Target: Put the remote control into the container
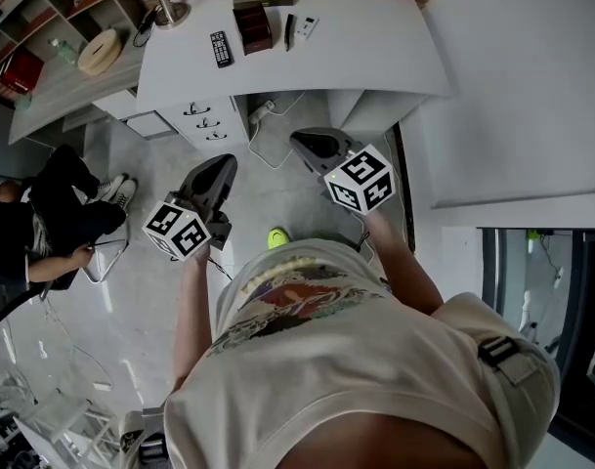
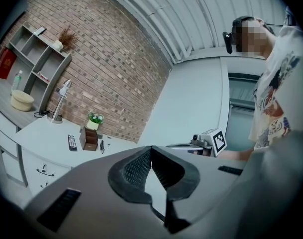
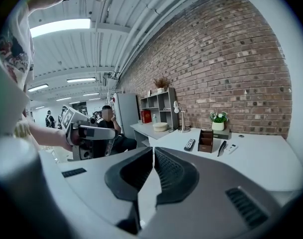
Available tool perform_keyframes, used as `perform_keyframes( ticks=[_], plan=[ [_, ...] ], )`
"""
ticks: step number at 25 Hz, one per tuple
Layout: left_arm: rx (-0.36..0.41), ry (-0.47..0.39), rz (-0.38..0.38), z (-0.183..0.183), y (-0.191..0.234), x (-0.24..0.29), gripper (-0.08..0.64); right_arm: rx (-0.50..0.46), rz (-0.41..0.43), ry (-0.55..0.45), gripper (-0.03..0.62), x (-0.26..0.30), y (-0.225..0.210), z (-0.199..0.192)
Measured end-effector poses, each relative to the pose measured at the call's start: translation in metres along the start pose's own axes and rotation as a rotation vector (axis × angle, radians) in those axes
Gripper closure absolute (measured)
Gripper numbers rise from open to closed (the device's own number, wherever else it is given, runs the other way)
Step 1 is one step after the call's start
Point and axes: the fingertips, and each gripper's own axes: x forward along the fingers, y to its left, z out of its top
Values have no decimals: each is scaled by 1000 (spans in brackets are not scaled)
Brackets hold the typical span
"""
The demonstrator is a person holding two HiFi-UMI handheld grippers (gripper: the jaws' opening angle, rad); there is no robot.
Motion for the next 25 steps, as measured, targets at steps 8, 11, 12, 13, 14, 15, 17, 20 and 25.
perform_keyframes(
  ticks=[8, 11, 12, 13, 14, 15, 17, 20, 25],
  plan=[
    [-12, -3, 2, -1, 7, -6, 554, -1, -17, 18, 578, 3, 0, -2],
    [-18, 3, 8, -3, 10, -4, 554, 0, -15, 28, 578, 5, -7, -5],
    [-21, 6, 11, -4, 12, -3, 554, -1, -15, 32, 578, 7, -10, -6],
    [-23, 7, 14, -5, 15, -1, 554, -4, -14, 35, 578, 9, -13, -6],
    [-25, 8, 17, -5, 17, 1, 554, -6, -15, 38, 578, 12, -17, -6],
    [-26, 10, 21, -5, 20, 3, 554, -7, -16, 40, 578, 15, -22, -6],
    [-29, 15, 31, -5, 27, 8, 554, -7, -19, 43, 578, 21, -33, -6],
    [-29, 19, 51, 0, 40, 19, 554, -7, -23, 39, 578, 34, -54, -1],
    [-18, 28, 67, 16, 62, 46, 554, 4, -15, 12, 578, 55, -90, 20]
  ],
)
